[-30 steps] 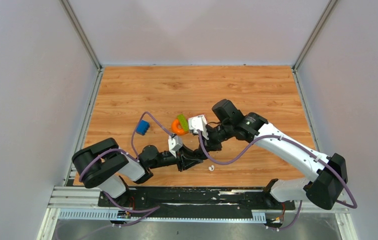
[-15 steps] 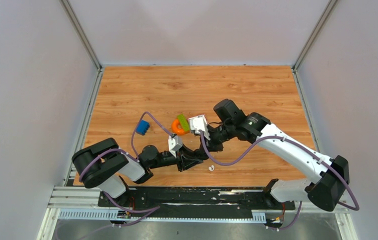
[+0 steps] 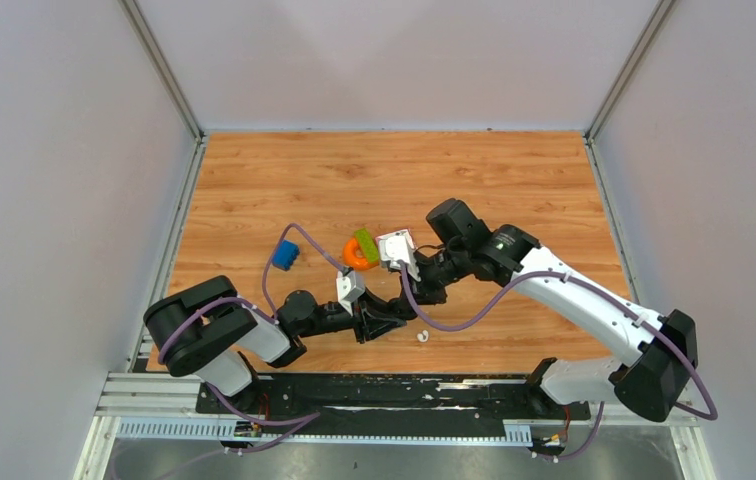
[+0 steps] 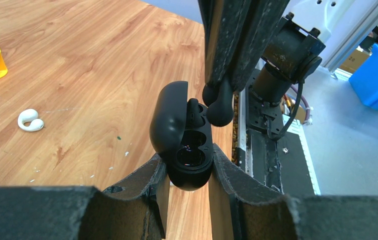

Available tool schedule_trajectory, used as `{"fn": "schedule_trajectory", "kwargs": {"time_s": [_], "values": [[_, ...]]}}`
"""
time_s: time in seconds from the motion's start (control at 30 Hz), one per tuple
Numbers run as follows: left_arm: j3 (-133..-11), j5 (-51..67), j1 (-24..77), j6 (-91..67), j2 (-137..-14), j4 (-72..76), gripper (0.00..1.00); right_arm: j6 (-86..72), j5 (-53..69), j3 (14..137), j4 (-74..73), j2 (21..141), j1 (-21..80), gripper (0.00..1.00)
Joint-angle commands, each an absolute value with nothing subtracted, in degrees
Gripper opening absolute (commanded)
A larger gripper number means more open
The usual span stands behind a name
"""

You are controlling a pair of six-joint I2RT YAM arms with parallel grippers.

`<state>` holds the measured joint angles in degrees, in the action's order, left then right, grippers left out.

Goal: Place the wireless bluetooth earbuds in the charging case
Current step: Insert the left earbud into the left side groove of the charging case.

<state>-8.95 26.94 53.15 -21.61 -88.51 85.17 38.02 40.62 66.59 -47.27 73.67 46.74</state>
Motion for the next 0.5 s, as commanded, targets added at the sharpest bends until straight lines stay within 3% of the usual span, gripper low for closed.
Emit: {"fn": "schedule_trajectory", "kwargs": {"time_s": [0.0,0.47], "values": [[-9.81,27.17,52.99,-21.44,-87.81,92.11,0.00,38.41,41.55,66.57,-45.57,74.79,46.98,0.00],[-9.53,27.33,52.82,-21.85,-87.02,92.11,0.00,36.90,41.04,65.47,-42.89,75.83,47.48,0.00]]}}
